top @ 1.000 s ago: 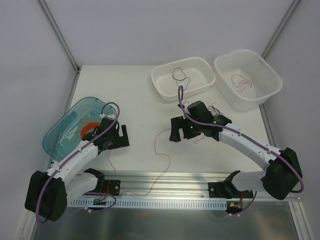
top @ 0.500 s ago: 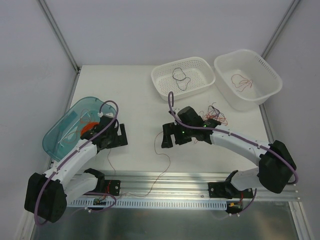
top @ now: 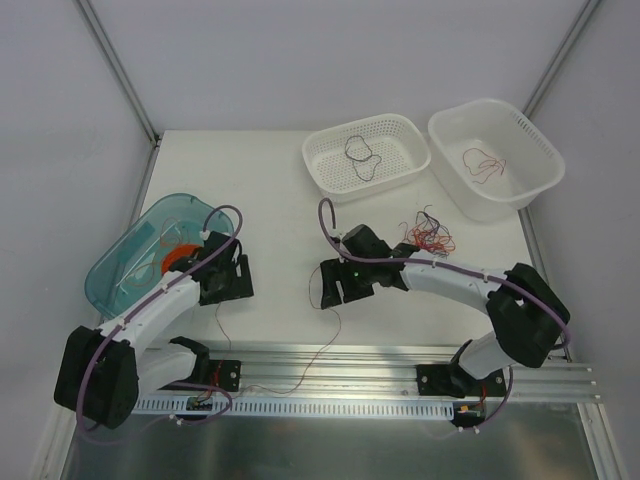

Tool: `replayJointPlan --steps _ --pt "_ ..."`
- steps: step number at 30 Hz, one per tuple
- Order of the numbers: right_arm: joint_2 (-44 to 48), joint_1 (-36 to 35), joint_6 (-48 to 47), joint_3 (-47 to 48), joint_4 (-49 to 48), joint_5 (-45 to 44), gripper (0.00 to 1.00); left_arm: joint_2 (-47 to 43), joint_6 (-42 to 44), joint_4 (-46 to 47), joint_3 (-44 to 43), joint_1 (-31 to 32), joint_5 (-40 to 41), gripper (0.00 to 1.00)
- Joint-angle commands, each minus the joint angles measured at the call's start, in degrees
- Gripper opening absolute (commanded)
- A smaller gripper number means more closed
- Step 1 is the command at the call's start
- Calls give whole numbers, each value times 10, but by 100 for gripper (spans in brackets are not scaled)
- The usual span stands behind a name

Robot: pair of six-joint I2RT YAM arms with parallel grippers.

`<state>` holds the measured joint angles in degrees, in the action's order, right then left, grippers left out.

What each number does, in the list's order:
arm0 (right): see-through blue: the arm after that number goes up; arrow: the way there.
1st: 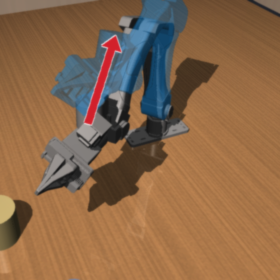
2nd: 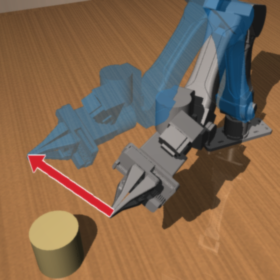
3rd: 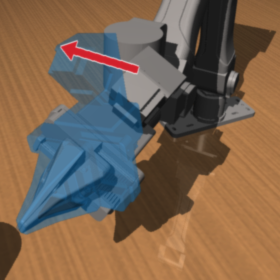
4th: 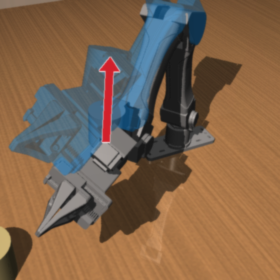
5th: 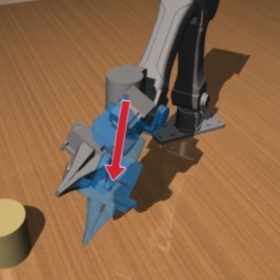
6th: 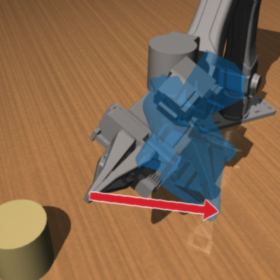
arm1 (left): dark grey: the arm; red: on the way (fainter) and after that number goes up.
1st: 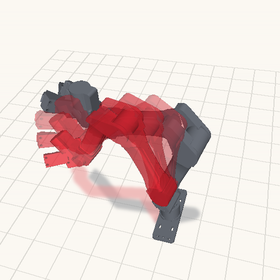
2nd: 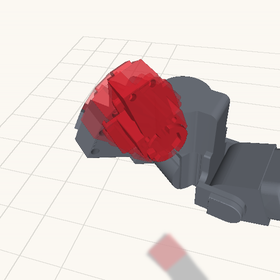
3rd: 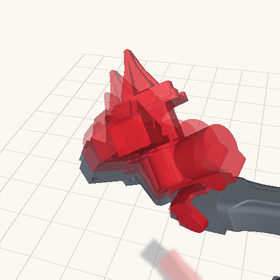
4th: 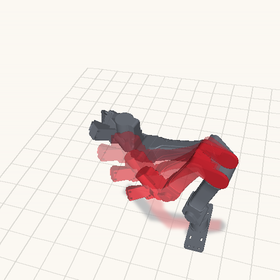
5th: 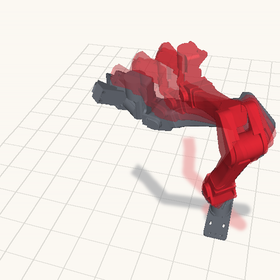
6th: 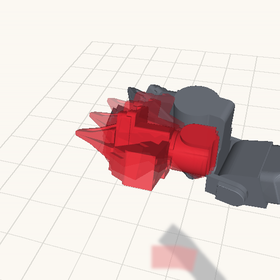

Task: Untangle the cables

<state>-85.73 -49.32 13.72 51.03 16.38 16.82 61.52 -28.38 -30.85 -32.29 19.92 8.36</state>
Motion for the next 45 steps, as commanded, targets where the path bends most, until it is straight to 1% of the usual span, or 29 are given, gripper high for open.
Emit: replayJointPlan --steps 1,2,3,4,5,6,8,9,10,11,12,13,14,15,17,21,23,24,26,30,34,36,40,45 --pt "-18 -12 10 -1 -35 29 73 16 -14 -9 -3 5 -21 78" --pt "-23 -14 9 -2 -42 32 70 18 -16 -8 -2 5 -24 71" --pt "-27 -16 10 -2 -46 35 62 22 -16 -5 -1 5 -27 68" --pt "-35 -16 10 -2 -50 46 59 26 -17 -4 0 5 -30 64" --pt "-38 -17 8 -2 -59 51 55 26 -17 -4 1 5 -32 58" --pt "-40 -18 11 -2 -63 57 49 31 -17 -2 2 5 -33 54" --pt "-51 -18 11 0 -71 72 43 34 -18 0 4 5 -42 50" --pt "-55 -20 12 1 -74 76 37 38 -18 2 5 5 -45 46" --pt "-60 -20 11 2 -79 85 33 39 -19 2 7 5 -50 43" --pt "-64 -20 12 3 -81 89 24 40 -19 3 7 5 -52 39" --pt "-65 -21 12 3 -83 93 20 40 -19 4 7 5 -55 31" --pt "-67 -20 14 3 -87 98 15 41 -21 5 7 4 -63 26" --pt "-66 -20 14 2 -89 100 7 39 -22 6 6 6 -69 20" --pt "-64 -21 15 1 -90 97 3 36 -24 9 3 6 -73 8" --pt "-54 -21 21 1 -96 94 1 26 -26 14 -3 13 -96 0" --pt "-40 -17 43 10 -104 90 1 0 -27 30 -35 28 -148 0" --pt "-29 -7 68 4 -133 90 1 -17 -32 47 -44 33 -185 0" --pt "-18 -3 96 2 -145 93 1 -23 -33 54 -51 35 -196 0" --pt "-8 7 122 -1 -183 93 1 -42 -40 69 -56 38 -218 0" --pt "14 14 169 7 -214 74 1 -66 -59 112 -68 47 -265 0" --pt "19 30 247 7 -309 91 1 -69 -80 140 -77 62 -281 0" --pt "14 31 256 21 -319 98 1 -71 -86 152 -82 69 -284 0" --pt "10 32 286 14 -361 92 3 -69 -89 181 -92 88 -291 0" --pt "8 32 292 20 -364 88 5 -63 -93 200 -95 104 -294 0"
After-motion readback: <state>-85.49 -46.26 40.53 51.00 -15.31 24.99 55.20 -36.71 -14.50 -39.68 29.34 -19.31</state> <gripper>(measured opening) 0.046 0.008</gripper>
